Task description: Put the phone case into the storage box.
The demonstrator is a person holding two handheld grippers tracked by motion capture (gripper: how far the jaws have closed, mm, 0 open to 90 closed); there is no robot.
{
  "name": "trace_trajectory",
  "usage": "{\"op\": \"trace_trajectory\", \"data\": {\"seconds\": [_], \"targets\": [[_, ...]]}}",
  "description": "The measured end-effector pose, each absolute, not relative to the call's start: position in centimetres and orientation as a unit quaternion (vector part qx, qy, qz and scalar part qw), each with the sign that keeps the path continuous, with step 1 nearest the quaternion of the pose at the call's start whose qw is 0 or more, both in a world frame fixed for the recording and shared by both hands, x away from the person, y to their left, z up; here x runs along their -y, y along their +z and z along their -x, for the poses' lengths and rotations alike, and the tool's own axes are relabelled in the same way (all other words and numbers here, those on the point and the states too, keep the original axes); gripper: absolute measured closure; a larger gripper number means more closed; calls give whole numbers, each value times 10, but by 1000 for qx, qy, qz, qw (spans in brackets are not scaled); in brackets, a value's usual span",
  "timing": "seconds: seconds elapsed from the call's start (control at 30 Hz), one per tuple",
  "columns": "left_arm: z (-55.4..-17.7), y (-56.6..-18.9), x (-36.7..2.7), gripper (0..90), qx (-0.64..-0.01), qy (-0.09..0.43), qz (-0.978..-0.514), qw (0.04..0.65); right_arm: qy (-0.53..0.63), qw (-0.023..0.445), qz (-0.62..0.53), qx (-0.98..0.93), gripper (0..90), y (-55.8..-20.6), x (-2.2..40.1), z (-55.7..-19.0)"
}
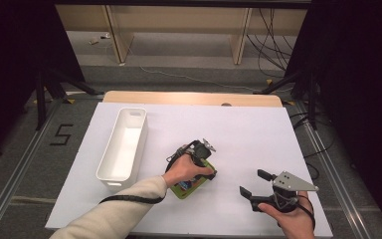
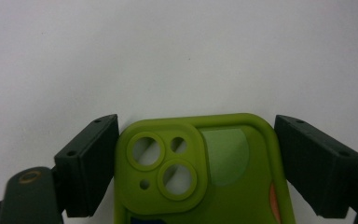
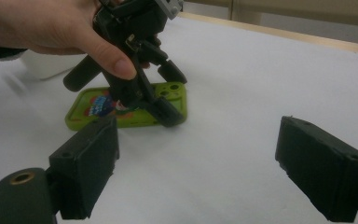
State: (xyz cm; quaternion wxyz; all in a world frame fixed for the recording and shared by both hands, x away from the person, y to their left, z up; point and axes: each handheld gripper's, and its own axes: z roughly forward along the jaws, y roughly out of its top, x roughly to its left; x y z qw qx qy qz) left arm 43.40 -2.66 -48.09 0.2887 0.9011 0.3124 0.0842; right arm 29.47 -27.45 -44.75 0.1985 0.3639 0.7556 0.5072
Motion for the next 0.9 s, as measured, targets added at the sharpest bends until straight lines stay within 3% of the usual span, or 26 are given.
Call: {"op": "trace_trajectory", "data": {"seconds": [0.9], "targets": [[-433, -451, 17, 169, -330, 110, -871, 347, 509, 203, -367, -752, 149, -446, 275, -294]]}}
